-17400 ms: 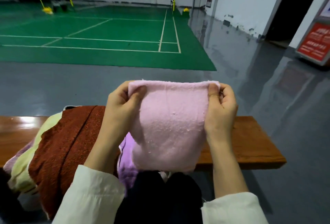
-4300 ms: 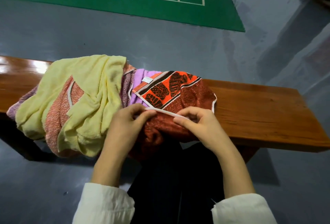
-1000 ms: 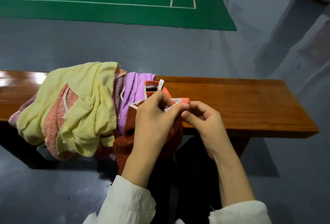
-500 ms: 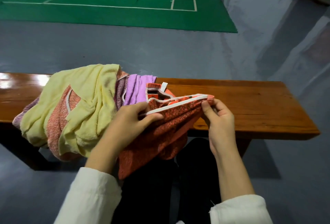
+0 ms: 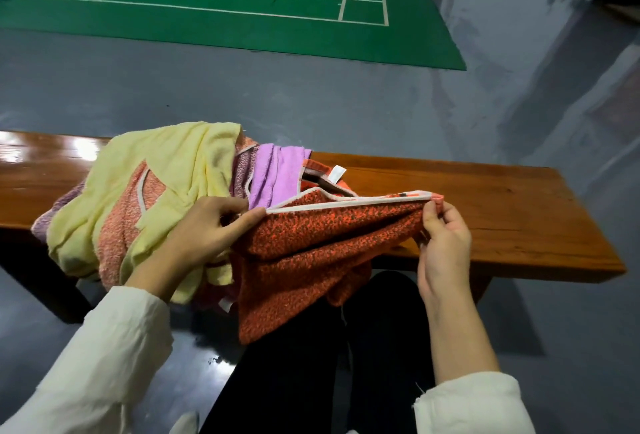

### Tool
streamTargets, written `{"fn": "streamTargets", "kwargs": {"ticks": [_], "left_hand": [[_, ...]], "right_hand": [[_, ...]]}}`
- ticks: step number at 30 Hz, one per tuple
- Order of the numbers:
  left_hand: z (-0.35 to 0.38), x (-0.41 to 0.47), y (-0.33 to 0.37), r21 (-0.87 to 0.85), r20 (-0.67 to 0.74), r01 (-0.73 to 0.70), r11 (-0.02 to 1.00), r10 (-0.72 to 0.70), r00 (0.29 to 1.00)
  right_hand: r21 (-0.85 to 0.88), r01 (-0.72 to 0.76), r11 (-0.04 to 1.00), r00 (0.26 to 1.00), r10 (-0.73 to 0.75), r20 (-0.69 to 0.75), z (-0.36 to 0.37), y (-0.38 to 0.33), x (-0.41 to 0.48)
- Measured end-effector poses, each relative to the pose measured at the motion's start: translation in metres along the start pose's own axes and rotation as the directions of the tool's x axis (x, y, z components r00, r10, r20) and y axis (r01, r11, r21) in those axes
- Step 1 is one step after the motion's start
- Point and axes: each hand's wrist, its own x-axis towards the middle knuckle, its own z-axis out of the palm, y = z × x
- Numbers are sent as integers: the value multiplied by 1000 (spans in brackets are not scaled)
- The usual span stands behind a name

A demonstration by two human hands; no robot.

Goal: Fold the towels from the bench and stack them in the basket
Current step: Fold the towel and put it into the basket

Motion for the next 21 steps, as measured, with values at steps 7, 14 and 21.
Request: {"fn": "streamTargets", "kwargs": {"ticks": [7,14,21], "left_hand": [[1,6,-1,-430,-50,116,895,-152,987],[-20,13,-18,451,39,-135,882,131,991],[-28,18,12,-302,-64,-14,953,-5,998]], "right_hand": [[2,-2,1000,997,2,-73,3,4,6],[-52,33,998,996,-37,-80,3,4,11],[-16,88,996,989,-89,-121,3,-5,25]]}}
